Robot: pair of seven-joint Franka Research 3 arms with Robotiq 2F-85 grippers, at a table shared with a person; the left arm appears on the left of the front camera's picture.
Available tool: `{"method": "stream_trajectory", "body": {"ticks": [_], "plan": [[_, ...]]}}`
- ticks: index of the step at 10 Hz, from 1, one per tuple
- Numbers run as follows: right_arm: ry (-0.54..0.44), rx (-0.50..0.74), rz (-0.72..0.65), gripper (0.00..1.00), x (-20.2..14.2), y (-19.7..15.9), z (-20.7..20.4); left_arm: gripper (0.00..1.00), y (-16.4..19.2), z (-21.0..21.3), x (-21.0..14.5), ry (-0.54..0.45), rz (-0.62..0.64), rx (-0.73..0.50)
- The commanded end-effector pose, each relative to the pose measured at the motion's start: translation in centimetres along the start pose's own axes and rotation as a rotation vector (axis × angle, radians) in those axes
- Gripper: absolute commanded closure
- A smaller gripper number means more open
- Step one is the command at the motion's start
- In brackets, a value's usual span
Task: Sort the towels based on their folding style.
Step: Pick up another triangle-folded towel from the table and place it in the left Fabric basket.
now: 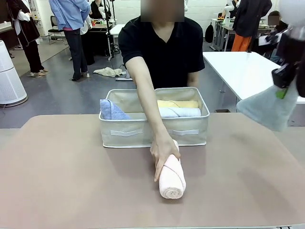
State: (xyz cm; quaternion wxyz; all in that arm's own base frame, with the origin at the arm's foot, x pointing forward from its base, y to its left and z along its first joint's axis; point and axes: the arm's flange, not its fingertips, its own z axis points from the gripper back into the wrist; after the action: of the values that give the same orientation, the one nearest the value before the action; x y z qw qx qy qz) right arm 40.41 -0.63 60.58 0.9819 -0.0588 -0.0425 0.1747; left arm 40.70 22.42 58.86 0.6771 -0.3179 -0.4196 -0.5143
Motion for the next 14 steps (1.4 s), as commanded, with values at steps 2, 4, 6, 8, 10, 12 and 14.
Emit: {"method": "stream_trajectory", "body": {"ticks": [2, 4, 6, 8, 10, 12, 14], "plan": [[-0.015, -0.022, 0.068, 1.00, -3.2, 0.0, 3.3, 0.00, -0.1, 0.2, 0.1, -0.004, -0.004, -0.004], [-0.039, -0.001, 0.157, 1.00, -3.1, 2.0, 4.3, 0.00, -0.1, 0.2, 0.1, -0.004, -0.004, -0.004], [-0.036, -0.012, 0.241, 1.00, -1.4, 5.7, 5.3, 0.00, -0.1, 0.2, 0.1, -0.004, -0.004, -0.004], [-0.009, -0.018, 0.208, 1.00, -0.7, 5.4, 4.5, 0.00, -0.1, 0.2, 0.1, -0.004, -0.004, -0.004], [-0.039, -0.051, -0.013, 1.00, -9.1, -2.6, 4.0, 0.00, -0.1, 0.2, 0.1, -0.004, -0.004, -0.004], [-0.158, 0.005, -0.148, 1.00, -15.6, -6.5, 4.6, 0.00, -0.1, 0.2, 0.1, -0.004, -0.004, -0.004], [-0.156, -0.039, -0.170, 1.00, -15.8, -6.6, 3.9, 0.00, -0.1, 0.2, 0.1, -0.004, -0.004, -0.004]]}}
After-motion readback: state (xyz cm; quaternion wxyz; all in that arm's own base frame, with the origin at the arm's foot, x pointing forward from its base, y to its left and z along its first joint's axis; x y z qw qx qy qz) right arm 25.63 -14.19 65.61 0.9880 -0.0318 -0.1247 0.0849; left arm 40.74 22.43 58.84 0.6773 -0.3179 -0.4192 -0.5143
